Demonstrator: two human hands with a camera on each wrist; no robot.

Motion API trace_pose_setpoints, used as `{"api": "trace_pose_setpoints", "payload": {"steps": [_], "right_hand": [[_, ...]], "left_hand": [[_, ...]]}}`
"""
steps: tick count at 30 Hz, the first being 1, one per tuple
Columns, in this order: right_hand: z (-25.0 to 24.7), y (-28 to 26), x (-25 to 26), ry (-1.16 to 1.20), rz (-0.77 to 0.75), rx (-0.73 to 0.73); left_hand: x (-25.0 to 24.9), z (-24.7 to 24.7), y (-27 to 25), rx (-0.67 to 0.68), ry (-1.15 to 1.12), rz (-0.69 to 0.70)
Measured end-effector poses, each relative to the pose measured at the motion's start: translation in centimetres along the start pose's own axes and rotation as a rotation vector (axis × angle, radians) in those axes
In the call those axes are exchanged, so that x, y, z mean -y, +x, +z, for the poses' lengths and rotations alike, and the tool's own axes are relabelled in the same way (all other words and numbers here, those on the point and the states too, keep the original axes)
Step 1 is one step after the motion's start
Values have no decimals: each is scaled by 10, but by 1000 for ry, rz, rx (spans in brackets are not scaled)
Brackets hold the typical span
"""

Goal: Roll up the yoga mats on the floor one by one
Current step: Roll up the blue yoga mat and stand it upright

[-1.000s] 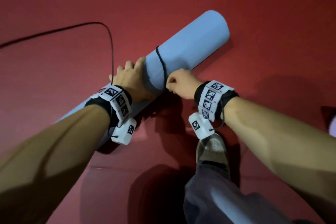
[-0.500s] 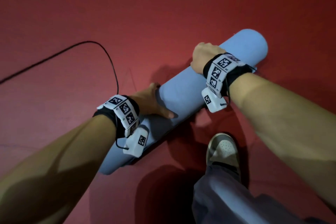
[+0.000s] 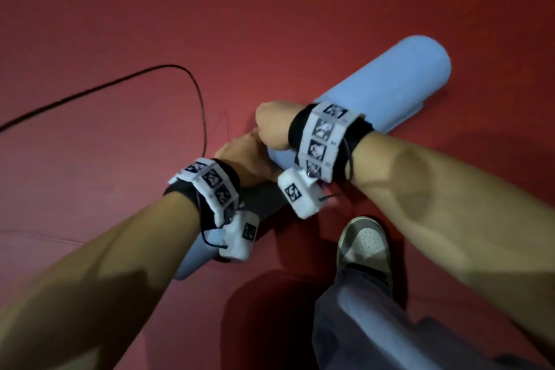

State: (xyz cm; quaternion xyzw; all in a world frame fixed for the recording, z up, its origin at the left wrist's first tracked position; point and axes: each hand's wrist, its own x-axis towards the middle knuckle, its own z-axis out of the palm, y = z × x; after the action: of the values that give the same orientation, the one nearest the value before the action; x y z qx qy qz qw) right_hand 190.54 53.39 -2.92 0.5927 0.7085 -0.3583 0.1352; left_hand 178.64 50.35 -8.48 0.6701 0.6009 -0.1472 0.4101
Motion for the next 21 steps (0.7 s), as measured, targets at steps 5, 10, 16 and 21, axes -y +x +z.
{"api": "trace_pose_setpoints", "payload": {"steps": [5, 10, 16, 21], "right_hand": [[-13, -2, -39, 224, 48, -89], [7, -7, -78, 406, 123, -218], [51, -15, -91, 369, 31, -494], [69, -11, -93, 339, -28, -435]], "left_hand": [[18, -19, 4, -107, -273, -47], [19, -21, 7, -64, -418, -84], [23, -22, 12, -38, -516, -46], [24, -15, 11, -81, -609, -63]]}}
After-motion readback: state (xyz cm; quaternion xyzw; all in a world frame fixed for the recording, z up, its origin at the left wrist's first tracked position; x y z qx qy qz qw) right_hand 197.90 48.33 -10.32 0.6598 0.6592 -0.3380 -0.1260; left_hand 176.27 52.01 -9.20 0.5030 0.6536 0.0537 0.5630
